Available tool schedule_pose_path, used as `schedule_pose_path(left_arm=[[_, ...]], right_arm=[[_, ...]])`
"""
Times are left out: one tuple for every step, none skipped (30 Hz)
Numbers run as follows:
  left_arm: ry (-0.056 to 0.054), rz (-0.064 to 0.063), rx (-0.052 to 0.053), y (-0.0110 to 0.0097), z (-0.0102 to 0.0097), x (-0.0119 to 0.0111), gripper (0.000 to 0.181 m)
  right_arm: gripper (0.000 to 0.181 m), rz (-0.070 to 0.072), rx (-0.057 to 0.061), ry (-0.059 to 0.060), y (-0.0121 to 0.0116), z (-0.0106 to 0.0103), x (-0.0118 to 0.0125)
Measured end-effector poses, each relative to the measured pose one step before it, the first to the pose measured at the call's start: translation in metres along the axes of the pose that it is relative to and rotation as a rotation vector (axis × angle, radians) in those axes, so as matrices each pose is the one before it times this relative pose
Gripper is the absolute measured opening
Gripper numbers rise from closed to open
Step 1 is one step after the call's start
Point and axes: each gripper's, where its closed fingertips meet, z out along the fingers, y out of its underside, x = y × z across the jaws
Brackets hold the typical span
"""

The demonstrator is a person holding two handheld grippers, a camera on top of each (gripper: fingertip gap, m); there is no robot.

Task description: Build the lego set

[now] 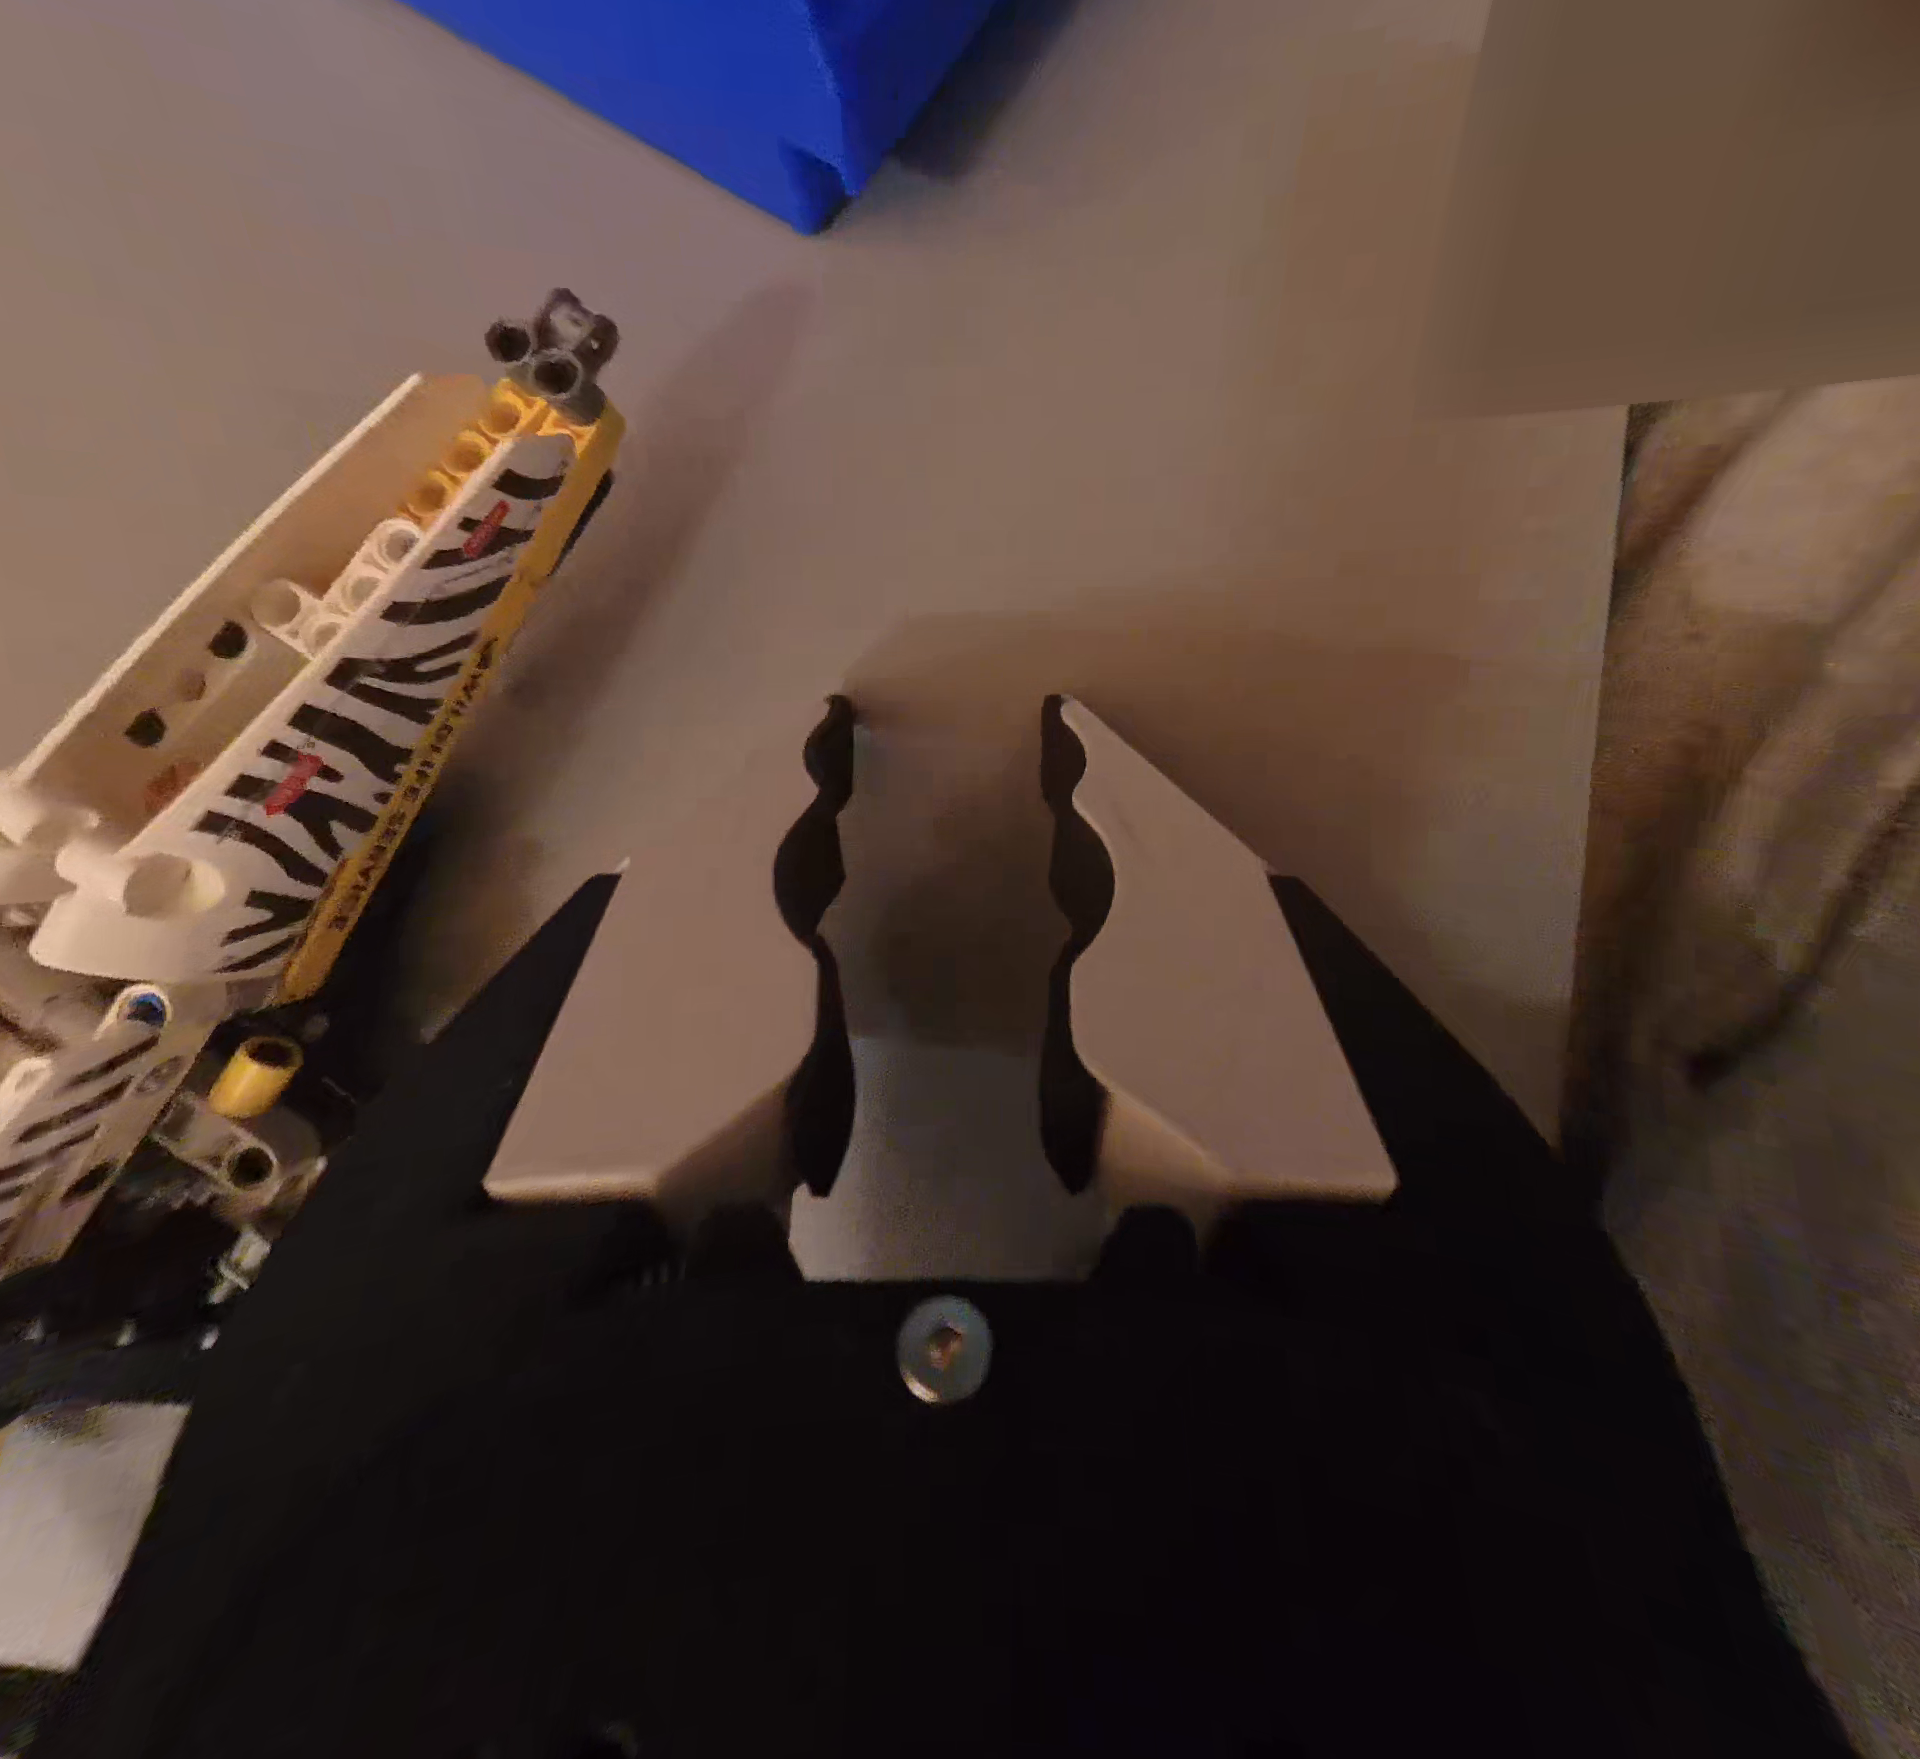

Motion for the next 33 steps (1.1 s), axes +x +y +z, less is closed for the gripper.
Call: schedule_pose_path(left_arm=[[0.0045, -0.006, 0.005, -0.00143, 0.00083, -0.00323, 0.036], [0.0023, -0.0058, 0.0076, -0.00125, 0.00084, -0.00208, 0.035], [0.0004, -0.0059, 0.0077, -0.00102, 0.00068, -0.00111, 0.035], [-0.0048, -0.0047, 0.0057, -0.00076, 0.0006, -0.00084, 0.035], [-0.0055, 0.0009, 0.0013, -0.00029, 0.00047, -0.00033, 0.035], [-0.0066, 0.0065, -0.0036, 0.00009, 0.00015, -0.0001, 0.035], [-0.006, 0.0075, -0.0074, 0.00028, 0.00003, -0.00003, 0.035], [-0.0051, 0.0052, -0.0101, 0.00017, 0.0001, 0.00001, 0.035], [-0.0041, 0.003, -0.0084, -0.00009, 0.00008, 0.00012, 0.035], [-0.0019, 0.0018, -0.0043, -0.00004, 0.00022, 0.00023, 0.035], [0.0002, 0.0002, 0.0007, -0.00037, 0.00027, 0.00029, 0.036], [0.0007, -0.0007, 0.0045, -0.00043, 0.00028, 0.00024, 0.036], [0.0004, -0.0017, 0.0046, -0.00051, 0.00047, 0.00018, 0.036], [-0.0007, -0.0018, 0.0021, -0.00057, 0.00037, 0.00009, 0.035], [-0.0002, -0.0014, -0.0007, -0.00053, 0.00048, 0.00069, 0.036], [0.0032, 0.0015, -0.0016, -0.00059, 0.00044, 0.00154, 0.035], [0.0056, 0.0063, -0.0025, -0.00047, 0.00039, 0.00231, 0.035], [0.007, 0.01, -0.0025, -0.00053, 0.00044, 0.00286, 0.035], [0.0075, 0.0112, -0.0017, -0.00025, 0.0003, 0.00305, 0.035], [0.0077, 0.0103, 0.0008, -0.00072, 0.00005, 0.00313, 0.035], [0.0105, 0.0092, 0.0024, -0.00085, -0.00031, 0.00347, 0.035], [0.0135, 0.0041, 0.0057, -0.00143, -0.00089, 0.0038, 0.035], [0.0213, -0.0054, 0.0072, -0.00245, -0.00144, 0.00505, 0.035], [0.0414, -0.012, 0.0113, -0.00357, -0.00198, 0.008, 0.035], [0.052, -0.0149, 0.0175, -0.00403, -0.00236, 0.00954, 0.035], [0.0406, -0.0172, 0.0187, -0.00334, -0.0023, 0.00789, 0.036], [0.0304, -0.0164, 0.0192, -0.00219, -0.00252, 0.00648, 0.038], [0.0259, -0.0117, 0.0206, -0.00126, -0.00299, 0.00601, 0.04], [0.0204, -0.0083, 0.025, -0.00069, -0.00364, 0.00561, 0.041], [0.0175, -0.0082, 0.0298, -0.00037, -0.0038, 0.00568, 0.042], [0.0132, -0.017, 0.0351, -0.00048, -0.00375, 0.00511, 0.043], [0.0175, -0.0266, 0.0386, -0.00084, -0.0036, 0.00564, 0.042], [0.0319, -0.0312, 0.0402, -0.00108, -0.00344, 0.00779, 0.042]], right_arm=[[0.028, 0.0221, -0.0022, 0.0133, -0.00381, 0.01129, 0.0049], [0.028, 0.0202, -0.001, 0.0112, -0.00361, 0.01016, 0.00502], [0.028, 0.0145, -0.0047, 0.0027, -0.00262, 0.00915, 0.00354], [0.027, 0.0037, -0.0162, -0.0009, -0.00066, 0.00848, 0.00243], [0.027, -0.0088, -0.0288, -0.0057, 0.00169, 0.00787, 0.00051], [0.027, -0.0187, -0.0397, -0.0141, 0.00401, 0.00714, -0.00165], [0.027, -0.0228, -0.0444, -0.0056, 0.00524, 0.00575, -0.00054], [0.026, -0.0121, -0.0098, -0.0027, 0.00069, 0.00255, 0.00037], [0.025, 0.0049, 0.0099, -0.0113, -0.00162, 0.00074, -0.00015], [0.023, 0.015, -0.0016, -0.0175, 0.00024, 0.00086, -0.00068], [0.022, 0.0146, 0.0014, -0.0182, -0.00004, 0.00031, -0.00079], [0.021, -0.0005, -0.0017, -0.0117, 0.00019, 0.00004, -0.00025], [0.021, -0.0147, -0.0076, -0.0146, 0.00034, -0.00033, -0.00126], [0.017, -0.0149, -0.0137, -0.0142, 0.00125, -0.00081, -0.00157], [0.014, -0.0048, -0.0055, -0.0142, 0.00098, -0.00157, -0.00156], [0.01, 0.0172, 0.0122, -0.0198, -0.00038, -0.00279, -0.00227], [0.006, 0.0374, 0.021, -0.0118, -0.00095, -0.00475, -0.00096], [0.003, 0.0433, 0.0284, 0.0016, -0.00183, -0.0072, 0.00111], [0.003, 0.045, 0.0395, 0.0053, -0.00351, -0.01065, 0.00114], [0.004, 0.0453, 0.049, 0.0038, -0.00538, -0.01445, 0.00042], [0.003, 0.038, 0.0547, 0.0039, -0.00685, -0.01876, -0.00035], [0.003, 0.0255, 0.0597, 0.0031, -0.00881, -0.02317, -0.00148], [0.003, 0.0212, 0.0648, -0.003, -0.01206, -0.02753, -0.00337], [0.003, 0.0255, 0.068, -0.012, -0.0161, -0.0315, -0.00602], [0.003, 0.0269, 0.07, -0.0192, -0.02126, -0.03474, -0.00876], [0.003, 0.0251, 0.072, -0.0265, -0.02682, -0.03673, -0.01194], [0.003, 0.0213, 0.0696, -0.0347, -0.03186, -0.03657, -0.01531], [0.003, 0.0076, 0.0581, -0.0392, -0.03426, -0.03419, -0.0184], [0.002, -0.0156, 0.0425, -0.034, -0.03446, -0.03026, -0.01921], [0.002, -0.034, 0.0346, -0.0268, -0.03435, -0.02613, -0.01843], [0.003, -0.0442, 0.0324, -0.0262, -0.03486, -0.02175, -0.01719], [0.003, -0.0495, 0.0316, -0.0325, -0.03525, -0.01688, -0.01686], [0.003, -0.0541, 0.0322, -0.0407, -0.03556, -0.01256, -0.01654]])
